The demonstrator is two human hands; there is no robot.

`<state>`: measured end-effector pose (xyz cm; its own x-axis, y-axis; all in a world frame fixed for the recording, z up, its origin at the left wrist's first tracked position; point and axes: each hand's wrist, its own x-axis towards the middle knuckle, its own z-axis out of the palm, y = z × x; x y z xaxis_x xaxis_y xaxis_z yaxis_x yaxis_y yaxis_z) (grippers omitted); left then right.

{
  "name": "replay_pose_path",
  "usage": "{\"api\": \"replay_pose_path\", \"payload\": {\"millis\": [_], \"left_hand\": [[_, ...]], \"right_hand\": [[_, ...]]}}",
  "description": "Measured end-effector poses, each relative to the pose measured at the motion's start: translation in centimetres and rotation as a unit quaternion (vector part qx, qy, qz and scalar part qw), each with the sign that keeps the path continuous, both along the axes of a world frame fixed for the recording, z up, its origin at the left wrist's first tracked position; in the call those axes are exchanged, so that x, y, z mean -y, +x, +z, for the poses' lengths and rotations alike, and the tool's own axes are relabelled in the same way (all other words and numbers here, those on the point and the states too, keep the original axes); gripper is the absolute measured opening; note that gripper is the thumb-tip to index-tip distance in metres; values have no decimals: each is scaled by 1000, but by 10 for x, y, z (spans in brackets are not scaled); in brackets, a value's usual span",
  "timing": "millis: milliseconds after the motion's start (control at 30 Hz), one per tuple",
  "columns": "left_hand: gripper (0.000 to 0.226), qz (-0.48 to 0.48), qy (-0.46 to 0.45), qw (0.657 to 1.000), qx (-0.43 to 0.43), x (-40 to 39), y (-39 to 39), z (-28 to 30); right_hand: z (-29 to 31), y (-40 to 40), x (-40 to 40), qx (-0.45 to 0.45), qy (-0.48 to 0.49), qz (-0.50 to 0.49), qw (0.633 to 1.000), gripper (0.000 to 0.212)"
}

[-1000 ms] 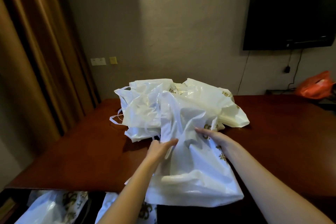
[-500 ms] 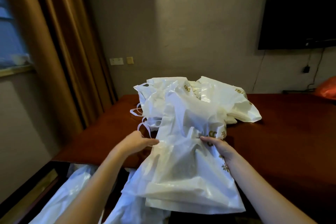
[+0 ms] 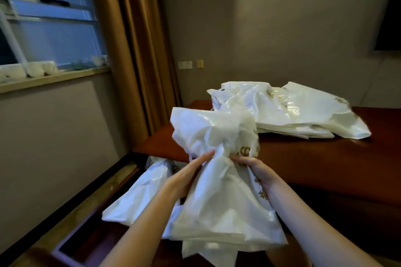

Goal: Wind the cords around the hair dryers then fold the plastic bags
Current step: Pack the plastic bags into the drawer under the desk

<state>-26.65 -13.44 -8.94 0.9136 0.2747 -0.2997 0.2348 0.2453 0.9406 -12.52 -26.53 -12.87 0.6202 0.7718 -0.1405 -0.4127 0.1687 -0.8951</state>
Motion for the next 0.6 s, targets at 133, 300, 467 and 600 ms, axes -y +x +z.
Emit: {"api": "replay_pose_path", "payload": {"millis": [133,300,467,600], "left_hand": [[41,67,-24,997,22,-7,-32,-11],[23,191,-104,974,56,-29,-71,-34],[26,288,-146,943,81,-37,-102,-43],[39,325,-167,927,82,-39,-112,-51]], "right_hand": [[2,-36,-32,21,13,83,996,36],[13,-66,-77,217,-126,73,965,50],[9,-113,-91,511,-286,2,811,84],[5,-140,-93,570,-298,101,759,113]]}}
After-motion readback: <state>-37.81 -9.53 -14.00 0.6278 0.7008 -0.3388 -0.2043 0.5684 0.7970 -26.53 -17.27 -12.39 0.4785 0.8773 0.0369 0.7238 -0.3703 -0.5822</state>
